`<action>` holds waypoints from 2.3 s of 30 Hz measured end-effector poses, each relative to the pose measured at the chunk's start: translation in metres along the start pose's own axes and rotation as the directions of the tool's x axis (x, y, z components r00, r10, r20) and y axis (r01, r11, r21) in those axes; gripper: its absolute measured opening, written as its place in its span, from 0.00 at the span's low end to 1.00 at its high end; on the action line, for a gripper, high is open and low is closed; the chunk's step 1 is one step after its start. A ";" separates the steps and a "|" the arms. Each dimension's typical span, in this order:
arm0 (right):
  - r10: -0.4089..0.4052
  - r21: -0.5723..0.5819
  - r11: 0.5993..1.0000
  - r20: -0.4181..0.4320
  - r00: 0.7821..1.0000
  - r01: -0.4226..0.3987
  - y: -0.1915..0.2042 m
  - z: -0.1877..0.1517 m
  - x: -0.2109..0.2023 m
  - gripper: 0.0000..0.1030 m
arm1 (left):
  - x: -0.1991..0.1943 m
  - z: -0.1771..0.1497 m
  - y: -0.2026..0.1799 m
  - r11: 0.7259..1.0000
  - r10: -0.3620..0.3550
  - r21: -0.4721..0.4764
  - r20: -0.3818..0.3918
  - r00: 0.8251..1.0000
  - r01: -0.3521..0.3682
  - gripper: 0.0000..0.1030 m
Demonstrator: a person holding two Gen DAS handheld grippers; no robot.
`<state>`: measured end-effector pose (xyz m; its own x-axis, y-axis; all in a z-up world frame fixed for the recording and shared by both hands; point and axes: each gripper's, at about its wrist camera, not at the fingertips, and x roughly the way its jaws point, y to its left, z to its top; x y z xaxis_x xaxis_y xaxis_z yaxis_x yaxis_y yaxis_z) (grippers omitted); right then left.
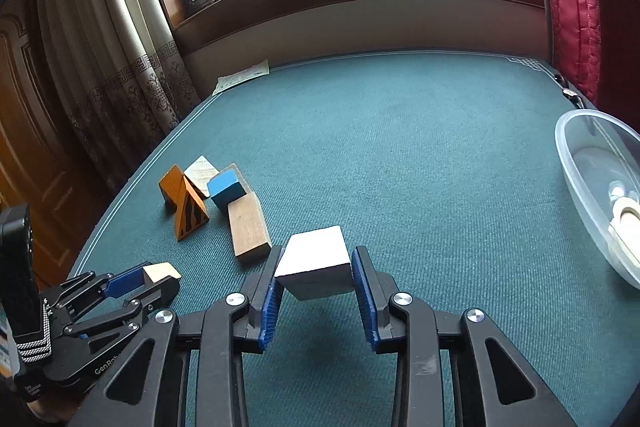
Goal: Organize rigid objects
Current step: 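Carry the striped block in the right gripper into the clear basin and release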
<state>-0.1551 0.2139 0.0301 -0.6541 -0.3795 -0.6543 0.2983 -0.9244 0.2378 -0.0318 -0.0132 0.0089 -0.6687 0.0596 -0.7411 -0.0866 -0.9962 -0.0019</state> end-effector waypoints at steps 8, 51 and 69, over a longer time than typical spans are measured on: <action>-0.080 0.070 0.995 0.073 0.994 0.075 -0.036 0.012 -0.026 0.34 | 0.000 0.000 -0.002 1.000 0.012 -0.008 -0.001 1.000 -0.012 0.34; -0.439 0.397 0.844 0.128 0.889 0.360 -0.194 0.003 -0.092 0.45 | -0.009 0.018 -0.056 0.998 -0.020 0.065 0.007 1.000 0.020 0.33; -0.426 0.384 0.854 0.128 0.896 0.352 -0.205 -0.007 -0.104 0.49 | -0.016 0.066 -0.146 0.962 -0.170 0.222 0.041 0.985 0.156 0.33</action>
<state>-0.1432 0.4429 0.0447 -0.8016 0.0488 -0.5959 -0.2417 -0.9380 0.2484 -0.0573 0.1355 0.0660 -0.6743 0.2303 -0.7016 -0.3522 -0.9354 0.0315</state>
